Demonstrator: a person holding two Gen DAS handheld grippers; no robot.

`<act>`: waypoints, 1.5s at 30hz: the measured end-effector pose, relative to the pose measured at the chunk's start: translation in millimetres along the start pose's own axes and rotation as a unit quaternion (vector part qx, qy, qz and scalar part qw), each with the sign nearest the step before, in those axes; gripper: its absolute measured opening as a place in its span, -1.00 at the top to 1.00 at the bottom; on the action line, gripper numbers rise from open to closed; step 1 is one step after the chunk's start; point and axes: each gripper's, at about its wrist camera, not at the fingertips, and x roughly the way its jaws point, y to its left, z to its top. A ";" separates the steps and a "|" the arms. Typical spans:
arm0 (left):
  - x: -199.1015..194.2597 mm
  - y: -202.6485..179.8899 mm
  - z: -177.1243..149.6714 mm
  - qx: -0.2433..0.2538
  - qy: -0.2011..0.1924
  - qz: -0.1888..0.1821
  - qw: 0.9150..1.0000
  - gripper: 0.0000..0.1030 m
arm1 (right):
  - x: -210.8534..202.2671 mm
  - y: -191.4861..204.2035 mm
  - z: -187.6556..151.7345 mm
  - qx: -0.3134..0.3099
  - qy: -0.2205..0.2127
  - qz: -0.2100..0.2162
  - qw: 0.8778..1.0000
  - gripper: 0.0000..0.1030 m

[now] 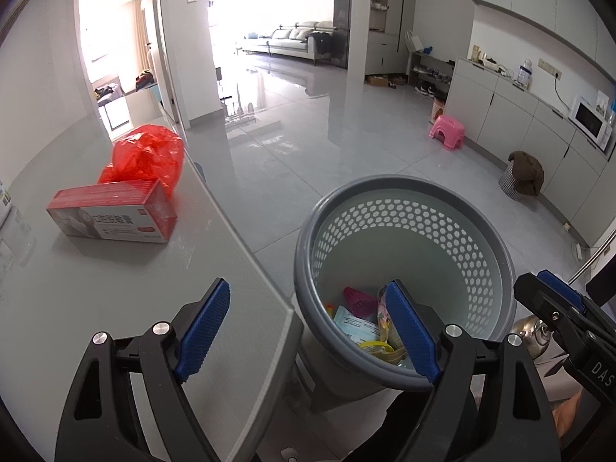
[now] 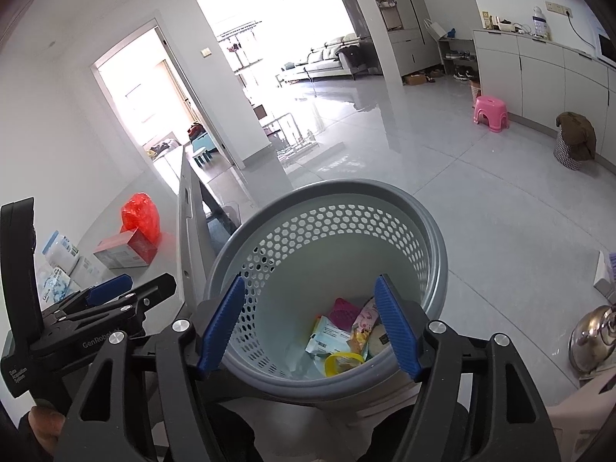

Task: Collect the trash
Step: 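Swing both open tools back toward the red box and red bag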

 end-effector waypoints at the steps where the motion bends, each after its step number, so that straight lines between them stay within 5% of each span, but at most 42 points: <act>1: -1.9 1.8 -0.1 -0.002 -0.002 0.000 1.000 -0.58 | -2.4 1.9 -0.3 -0.002 -0.001 0.001 1.000 -0.31; 16: -28.7 56.2 -6.7 -0.056 -0.028 0.023 0.998 -0.67 | -5.1 41.3 -6.3 -0.027 -0.005 0.020 0.999 -0.45; 31: -21.3 144.9 -10.9 -0.135 -0.028 0.107 0.985 -0.75 | 26.5 96.0 -1.6 -0.057 0.014 0.086 0.995 -0.52; 45: 37.8 130.9 19.7 -0.149 -0.011 0.098 0.984 -0.76 | 52.4 83.6 5.8 -0.036 0.021 0.095 0.995 -0.63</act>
